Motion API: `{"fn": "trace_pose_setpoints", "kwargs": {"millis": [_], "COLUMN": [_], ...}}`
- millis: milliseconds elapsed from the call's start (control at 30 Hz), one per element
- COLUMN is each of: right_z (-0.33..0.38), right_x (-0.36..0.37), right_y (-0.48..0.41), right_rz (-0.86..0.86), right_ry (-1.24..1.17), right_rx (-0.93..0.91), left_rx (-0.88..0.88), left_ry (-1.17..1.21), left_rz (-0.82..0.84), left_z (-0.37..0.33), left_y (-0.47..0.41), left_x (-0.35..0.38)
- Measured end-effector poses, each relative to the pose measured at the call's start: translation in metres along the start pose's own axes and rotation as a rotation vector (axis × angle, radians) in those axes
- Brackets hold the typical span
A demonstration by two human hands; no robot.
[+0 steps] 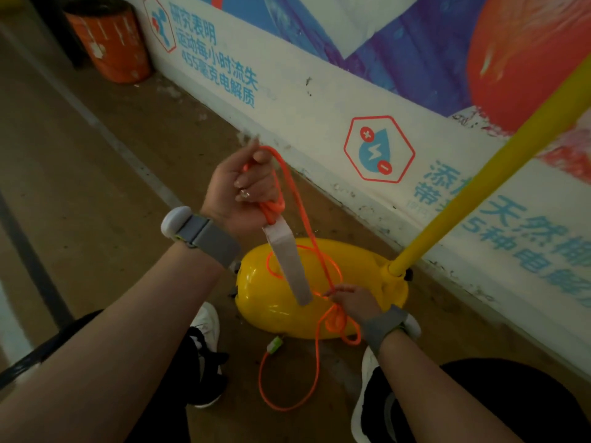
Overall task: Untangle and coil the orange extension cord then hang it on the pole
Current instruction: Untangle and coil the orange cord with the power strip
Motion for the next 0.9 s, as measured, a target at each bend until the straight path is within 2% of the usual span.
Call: {"fn": "trace_pose_setpoints", "kwargs": {"millis": [67,133,233,267,400,533,633,700,733,833,900], "right_z": [-0.004,-0.013,-0.035,-0.044,-0.063,-0.077,-0.091,-0.103,-0.11,-0.121,-0.118], "right_x": [0.009,0.022,0.039,0.043,0.058,0.047,0.04,0.037,0.037,0.035,0.033], "right_y": [0.001,0.003,0.0,0.001,0.016,0.024,0.032,0.035,0.037,0.047,0.051], "right_rz": [0.021,0.013,-0.088,-0.102,0.044,0.003,-0.055,-0.075,-0.072,-0.078,-0.099], "right_ry": [-0.072,-0.042,0.221,0.239,-0.012,0.056,0.199,0.162,0.144,0.188,0.131], "right_rx": [-0.031,-0.066,-0.059,-0.037,0.053,0.06,0.092,0.153,0.194,0.245,0.197], "left_rx": [0.04,0.077,0.097,0.089,0.115,0.199,0.218,0.285,0.344,0.365,0.394], "left_ry": [0.051,0.093,0.067,0.066,0.141,0.269,0.241,0.084,0.056,0.266,0.222], "left_rz": [0.052,0.058,0.016,0.019,0.097,0.111,-0.089,-0.382,-0.464,-0.123,-0.192], "left_z": [-0.008,-0.006,0.012,0.019,0.029,0.04,0.055,0.056,0.052,0.049,0.044], "left_y": [0.004,0.013,0.026,0.03,0.049,0.069,0.087,0.111,0.126,0.145,0.161], "left_x": [0.006,0.008,0.008,0.011,0.022,0.011,0.0,-0.015,-0.023,-0.007,-0.028]}}
Point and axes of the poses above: each hand's wrist, its own y-axis away from the middle knuckle, its own x-axis out of the palm, z = x × y, the point moved 7 cm from there along -y, towards the middle knuckle, and after that the axes turned 1 degree about x, right-handed, at the moved point
